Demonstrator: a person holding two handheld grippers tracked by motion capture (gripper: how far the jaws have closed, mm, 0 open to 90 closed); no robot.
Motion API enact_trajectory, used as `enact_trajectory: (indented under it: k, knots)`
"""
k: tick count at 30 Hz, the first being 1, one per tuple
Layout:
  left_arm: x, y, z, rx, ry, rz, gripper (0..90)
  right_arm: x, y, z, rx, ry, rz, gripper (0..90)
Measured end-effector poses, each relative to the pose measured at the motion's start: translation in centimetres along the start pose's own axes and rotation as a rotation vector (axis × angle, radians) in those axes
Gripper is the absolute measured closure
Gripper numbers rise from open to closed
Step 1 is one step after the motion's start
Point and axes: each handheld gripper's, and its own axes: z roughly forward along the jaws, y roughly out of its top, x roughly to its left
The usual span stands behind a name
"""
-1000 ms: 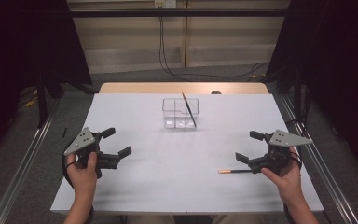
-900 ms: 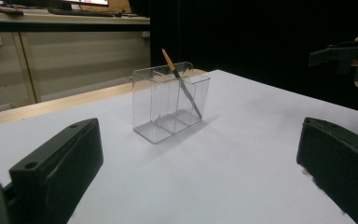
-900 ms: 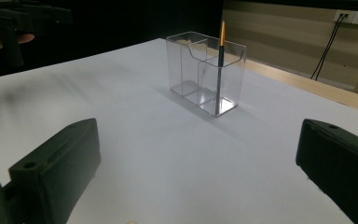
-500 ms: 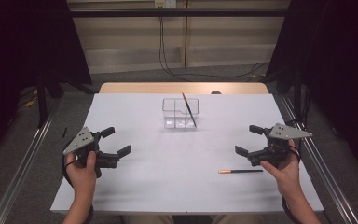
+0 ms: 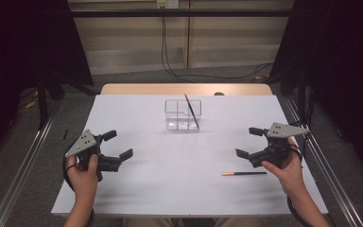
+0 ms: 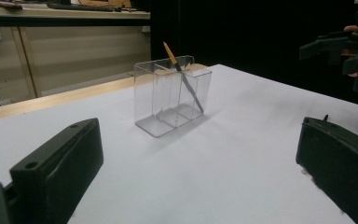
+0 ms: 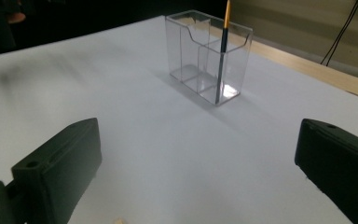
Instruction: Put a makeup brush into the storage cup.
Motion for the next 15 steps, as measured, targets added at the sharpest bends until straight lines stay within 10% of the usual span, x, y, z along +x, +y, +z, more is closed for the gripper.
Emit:
enact_trajectory:
  k: [15]
  knots:
    - [0.0,-0.1,0.4,0.028,-0.008,0.011,0.7,0.1,0.3,1.5,0.246,0.052,-0.055,0.9]
